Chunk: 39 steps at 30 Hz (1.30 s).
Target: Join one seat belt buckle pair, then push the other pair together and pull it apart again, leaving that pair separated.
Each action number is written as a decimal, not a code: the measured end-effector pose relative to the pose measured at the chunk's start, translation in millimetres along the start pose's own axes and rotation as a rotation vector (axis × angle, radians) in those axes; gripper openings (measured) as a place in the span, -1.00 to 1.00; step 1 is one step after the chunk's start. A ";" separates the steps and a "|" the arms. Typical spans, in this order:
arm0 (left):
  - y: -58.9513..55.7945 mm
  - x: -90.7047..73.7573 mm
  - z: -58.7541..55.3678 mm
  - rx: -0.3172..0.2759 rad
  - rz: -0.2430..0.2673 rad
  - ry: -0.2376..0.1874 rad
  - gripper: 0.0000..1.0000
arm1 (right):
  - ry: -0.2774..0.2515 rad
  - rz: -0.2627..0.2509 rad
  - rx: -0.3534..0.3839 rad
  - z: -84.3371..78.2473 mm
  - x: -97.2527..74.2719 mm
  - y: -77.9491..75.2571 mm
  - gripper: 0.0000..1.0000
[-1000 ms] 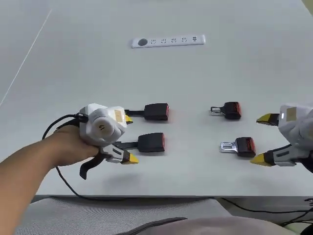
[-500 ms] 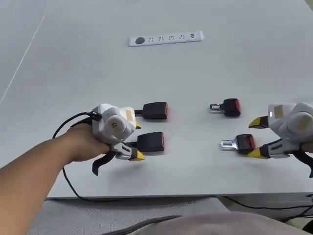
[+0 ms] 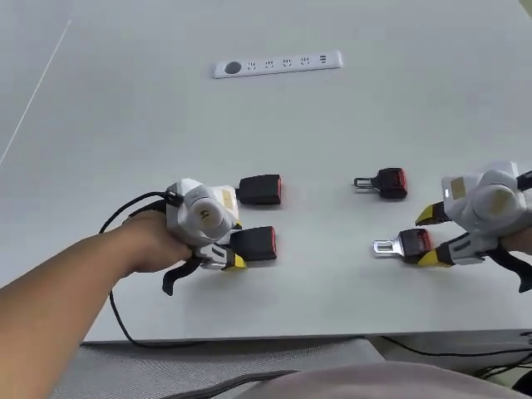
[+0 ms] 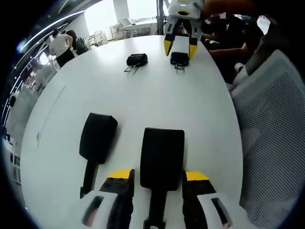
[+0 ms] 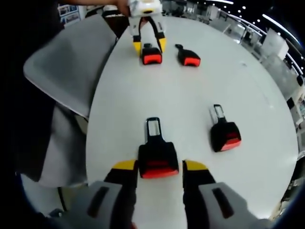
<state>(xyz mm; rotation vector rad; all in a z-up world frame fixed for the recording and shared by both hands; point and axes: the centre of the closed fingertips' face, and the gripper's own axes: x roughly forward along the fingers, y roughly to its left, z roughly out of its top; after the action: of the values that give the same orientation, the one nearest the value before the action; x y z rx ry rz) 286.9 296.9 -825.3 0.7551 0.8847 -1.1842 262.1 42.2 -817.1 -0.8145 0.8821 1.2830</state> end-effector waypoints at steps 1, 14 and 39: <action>0.6 0.6 0.1 0.002 -0.001 0.001 -0.22 | 0.010 0.008 -0.001 -1.6 1.8 0.8 -0.30; -7.2 2.4 -0.2 0.093 -0.060 0.032 -0.34 | 0.033 0.033 -0.007 -2.1 4.8 2.5 -0.32; -8.1 2.8 0.5 0.101 -0.075 0.053 -0.34 | 0.063 0.035 0.013 -0.6 5.9 3.1 -0.33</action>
<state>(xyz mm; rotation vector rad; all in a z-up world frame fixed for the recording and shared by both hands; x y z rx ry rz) 279.5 293.4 -827.9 0.8439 0.9092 -1.2877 259.4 44.6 -822.7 -0.8362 0.9573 1.2871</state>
